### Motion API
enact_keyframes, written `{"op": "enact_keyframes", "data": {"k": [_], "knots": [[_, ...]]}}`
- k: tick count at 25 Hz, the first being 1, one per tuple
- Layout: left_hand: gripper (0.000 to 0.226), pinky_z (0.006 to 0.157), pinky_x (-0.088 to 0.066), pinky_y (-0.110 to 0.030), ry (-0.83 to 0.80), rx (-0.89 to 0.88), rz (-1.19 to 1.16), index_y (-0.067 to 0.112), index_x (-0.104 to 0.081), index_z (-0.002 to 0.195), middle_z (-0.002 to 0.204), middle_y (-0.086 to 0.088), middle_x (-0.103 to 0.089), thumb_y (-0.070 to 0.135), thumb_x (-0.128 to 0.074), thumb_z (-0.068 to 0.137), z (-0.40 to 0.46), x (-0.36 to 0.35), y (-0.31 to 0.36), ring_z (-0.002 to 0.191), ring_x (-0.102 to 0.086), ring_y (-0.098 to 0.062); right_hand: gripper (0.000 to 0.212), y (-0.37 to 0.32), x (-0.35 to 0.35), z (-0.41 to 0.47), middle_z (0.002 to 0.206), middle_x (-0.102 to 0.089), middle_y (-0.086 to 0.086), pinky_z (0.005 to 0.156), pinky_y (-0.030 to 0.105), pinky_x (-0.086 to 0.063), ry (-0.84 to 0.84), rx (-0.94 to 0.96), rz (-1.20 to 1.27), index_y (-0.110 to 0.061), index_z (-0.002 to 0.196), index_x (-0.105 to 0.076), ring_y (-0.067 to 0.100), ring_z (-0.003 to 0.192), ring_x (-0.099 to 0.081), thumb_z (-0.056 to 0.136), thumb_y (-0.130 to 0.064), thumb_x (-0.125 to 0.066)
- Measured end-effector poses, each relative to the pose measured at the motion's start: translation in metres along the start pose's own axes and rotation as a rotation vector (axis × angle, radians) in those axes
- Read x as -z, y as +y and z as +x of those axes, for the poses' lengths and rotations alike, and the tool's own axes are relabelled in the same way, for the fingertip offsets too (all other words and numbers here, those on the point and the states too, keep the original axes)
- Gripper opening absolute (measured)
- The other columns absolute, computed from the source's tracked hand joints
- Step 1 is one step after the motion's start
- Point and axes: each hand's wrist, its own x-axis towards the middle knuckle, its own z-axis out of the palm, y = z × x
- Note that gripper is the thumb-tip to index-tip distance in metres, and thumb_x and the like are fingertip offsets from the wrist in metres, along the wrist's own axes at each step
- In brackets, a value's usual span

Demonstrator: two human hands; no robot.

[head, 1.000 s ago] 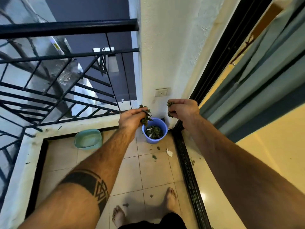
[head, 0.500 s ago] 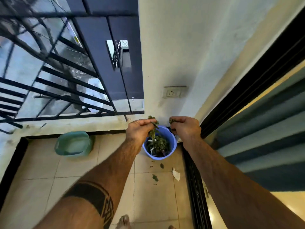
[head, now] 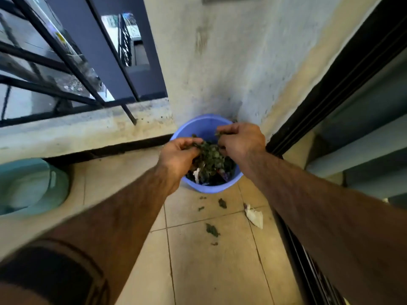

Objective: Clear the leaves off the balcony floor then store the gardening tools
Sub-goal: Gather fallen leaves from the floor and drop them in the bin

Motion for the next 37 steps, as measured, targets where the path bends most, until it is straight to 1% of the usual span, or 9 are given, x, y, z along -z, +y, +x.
{"op": "enact_keyframes", "data": {"k": [3,5,9,12,16,18,20,28,37], "knots": [[0.041,0.088,-0.058,-0.047,-0.114,0.046,0.073,0.023,-0.052,0.141,0.117,-0.003,-0.067,0.015,-0.059,0.101,0.023,-0.006,0.001,0.102,-0.065,-0.024,0.047,0.010,-0.011,0.013,0.134,-0.064,0.017,0.106,0.046,-0.050,-0.150,-0.043,0.040,-0.012,0.141,-0.058,0.034,0.122,-0.062,0.096,0.002,-0.057],[0.056,0.095,-0.053,-0.058,-0.131,0.076,0.192,0.031,-0.040,0.152,0.136,-0.001,-0.058,0.026,-0.062,0.100,0.026,-0.003,0.008,0.117,-0.060,-0.027,0.050,0.014,-0.011,0.014,0.135,-0.062,0.014,0.105,0.047,-0.051,-0.153,-0.056,-0.023,-0.015,0.144,-0.054,0.034,0.124,-0.060,0.097,0.002,-0.053],[0.053,0.077,-0.054,-0.027,-0.043,-0.030,0.287,0.025,-0.047,0.150,0.124,0.000,-0.067,0.020,-0.063,0.099,0.009,0.006,0.027,0.090,-0.063,-0.010,0.037,0.000,0.009,-0.012,0.119,-0.067,0.008,0.102,0.044,-0.053,-0.069,-0.014,-0.075,-0.015,0.132,-0.063,0.031,0.113,-0.065,0.098,-0.006,-0.054],[0.060,0.093,-0.044,-0.016,-0.081,-0.116,0.392,0.023,-0.041,0.154,0.145,0.000,-0.054,0.014,-0.063,0.099,-0.016,0.009,0.060,0.114,-0.056,-0.006,0.043,-0.051,0.033,-0.038,0.137,-0.063,0.005,0.103,0.029,-0.048,-0.099,0.073,-0.170,-0.020,0.143,-0.056,0.023,0.123,-0.061,0.100,-0.018,-0.058],[0.067,0.074,-0.038,0.001,-0.038,-0.229,0.523,0.032,-0.033,0.156,0.134,0.020,-0.053,0.019,-0.063,0.098,-0.067,0.016,0.124,0.100,-0.057,0.005,0.051,-0.131,0.065,-0.079,0.149,-0.054,0.004,0.103,0.027,-0.042,-0.133,0.222,-0.301,-0.022,0.150,-0.046,0.022,0.132,-0.054,0.100,-0.027,-0.057],[0.071,0.103,-0.031,-0.009,0.017,-0.292,0.596,0.031,-0.029,0.158,0.156,0.013,-0.039,0.025,-0.064,0.097,-0.103,0.024,0.163,0.138,-0.044,-0.007,0.057,-0.169,0.087,-0.109,0.153,-0.048,0.004,0.108,0.031,-0.040,-0.149,0.290,-0.356,-0.020,0.153,-0.042,0.023,0.137,-0.049,0.100,-0.033,-0.059],[0.077,0.122,-0.024,-0.030,0.043,-0.351,0.694,0.031,-0.026,0.159,0.164,0.007,-0.029,0.034,-0.067,0.094,-0.141,0.035,0.198,0.151,-0.026,-0.013,0.061,-0.202,0.111,-0.140,0.157,-0.043,0.004,0.114,0.035,-0.036,-0.156,0.368,-0.422,-0.019,0.155,-0.039,0.023,0.143,-0.042,0.101,-0.040,-0.057],[0.094,0.125,-0.012,-0.035,0.251,-0.481,0.817,0.035,-0.010,0.161,0.168,0.015,-0.009,0.065,-0.060,0.088,-0.371,0.093,0.363,0.154,-0.004,-0.005,0.085,-0.354,0.248,-0.322,0.164,-0.033,0.000,0.120,0.035,-0.028,-0.139,0.576,-0.429,-0.022,0.159,-0.028,0.018,0.150,-0.030,0.093,-0.075,-0.038],[0.104,0.124,-0.008,-0.035,0.451,-0.405,0.820,0.037,0.003,0.160,0.168,0.015,0.001,0.071,-0.059,0.084,-0.556,0.126,0.368,0.153,0.006,-0.004,0.094,-0.396,0.285,-0.469,0.171,-0.013,-0.005,0.128,0.038,-0.012,-0.392,0.747,-0.493,-0.029,0.163,-0.014,0.012,0.158,-0.002,0.088,-0.078,-0.042]]}}
